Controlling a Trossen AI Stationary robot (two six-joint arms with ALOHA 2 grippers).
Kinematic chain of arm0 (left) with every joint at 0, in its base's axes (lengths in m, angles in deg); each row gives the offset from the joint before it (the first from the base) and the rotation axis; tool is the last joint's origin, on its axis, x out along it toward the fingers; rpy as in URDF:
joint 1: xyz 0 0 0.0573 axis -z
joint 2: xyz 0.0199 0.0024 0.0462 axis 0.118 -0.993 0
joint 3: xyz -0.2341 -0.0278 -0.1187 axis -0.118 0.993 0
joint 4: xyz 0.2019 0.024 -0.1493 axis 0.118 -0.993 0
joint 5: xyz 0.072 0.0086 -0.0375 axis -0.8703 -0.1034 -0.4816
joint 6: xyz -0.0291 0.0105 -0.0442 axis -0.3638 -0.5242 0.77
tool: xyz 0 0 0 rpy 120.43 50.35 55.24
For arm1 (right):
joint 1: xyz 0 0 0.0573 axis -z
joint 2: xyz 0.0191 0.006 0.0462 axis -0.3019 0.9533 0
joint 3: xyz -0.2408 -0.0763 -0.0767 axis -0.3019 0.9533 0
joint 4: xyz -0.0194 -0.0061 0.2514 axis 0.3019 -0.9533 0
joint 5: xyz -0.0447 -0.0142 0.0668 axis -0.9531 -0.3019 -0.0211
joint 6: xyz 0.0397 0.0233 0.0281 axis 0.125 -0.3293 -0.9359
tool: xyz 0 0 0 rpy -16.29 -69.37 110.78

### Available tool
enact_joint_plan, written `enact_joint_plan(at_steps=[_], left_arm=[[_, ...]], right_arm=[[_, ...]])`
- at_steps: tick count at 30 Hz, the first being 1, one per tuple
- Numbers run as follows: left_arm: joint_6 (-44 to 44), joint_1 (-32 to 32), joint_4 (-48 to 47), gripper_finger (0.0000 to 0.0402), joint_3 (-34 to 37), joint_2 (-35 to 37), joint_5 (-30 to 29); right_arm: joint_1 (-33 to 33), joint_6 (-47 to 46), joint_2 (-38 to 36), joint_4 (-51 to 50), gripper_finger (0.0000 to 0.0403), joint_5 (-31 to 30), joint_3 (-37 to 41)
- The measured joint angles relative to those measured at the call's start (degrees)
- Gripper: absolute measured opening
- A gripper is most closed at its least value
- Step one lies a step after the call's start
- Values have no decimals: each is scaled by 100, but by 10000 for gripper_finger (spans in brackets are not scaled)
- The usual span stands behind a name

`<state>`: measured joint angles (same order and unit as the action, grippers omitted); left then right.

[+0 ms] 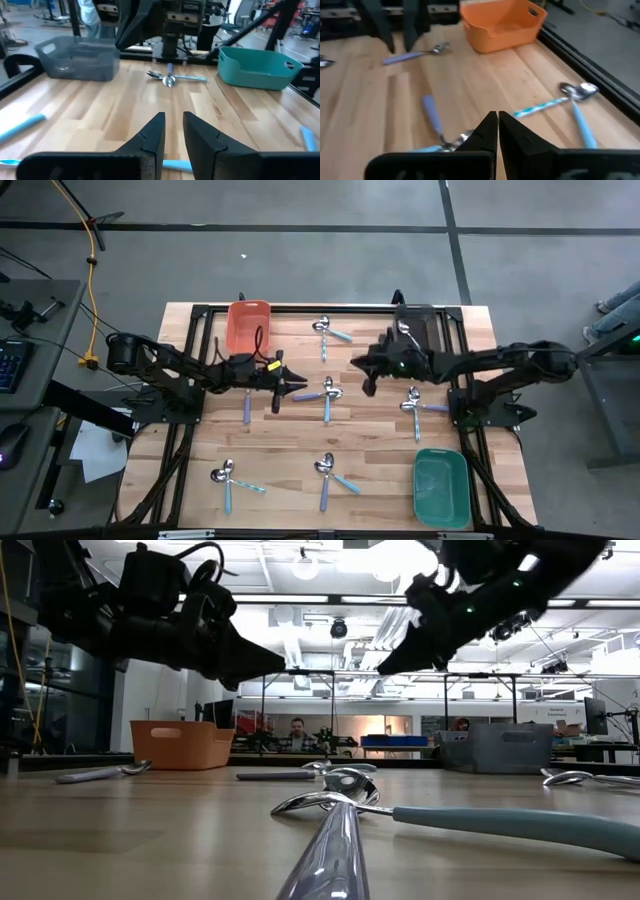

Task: Sort silverware by color (type)
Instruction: Put the purple spoon into the green bin

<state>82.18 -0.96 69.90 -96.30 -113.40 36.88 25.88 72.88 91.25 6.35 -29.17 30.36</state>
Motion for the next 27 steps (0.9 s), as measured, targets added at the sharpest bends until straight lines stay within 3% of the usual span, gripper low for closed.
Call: enact_joint_plan(at_steps=[5,11,15,23,27], left_arm=[[-194,251,-1075,51,-362,0,-180],[-266,608,-3019,51,-1114,0,-1265],[-168,731,-3767,64,-1372,0,-1355],[109,773,-3841,124,-1406,-469,-1368],[107,771,-3566,146,-1410,-938,-1672]], right_arm=[[-636,20,9,401,0,-371,268],[-1308,20,9,452,0,-1092,262],[-1624,14,9,454,0,-1416,262],[-1821,-21,16,454,0,-1545,257],[-1821,-22,18,439,0,-1547,255]])
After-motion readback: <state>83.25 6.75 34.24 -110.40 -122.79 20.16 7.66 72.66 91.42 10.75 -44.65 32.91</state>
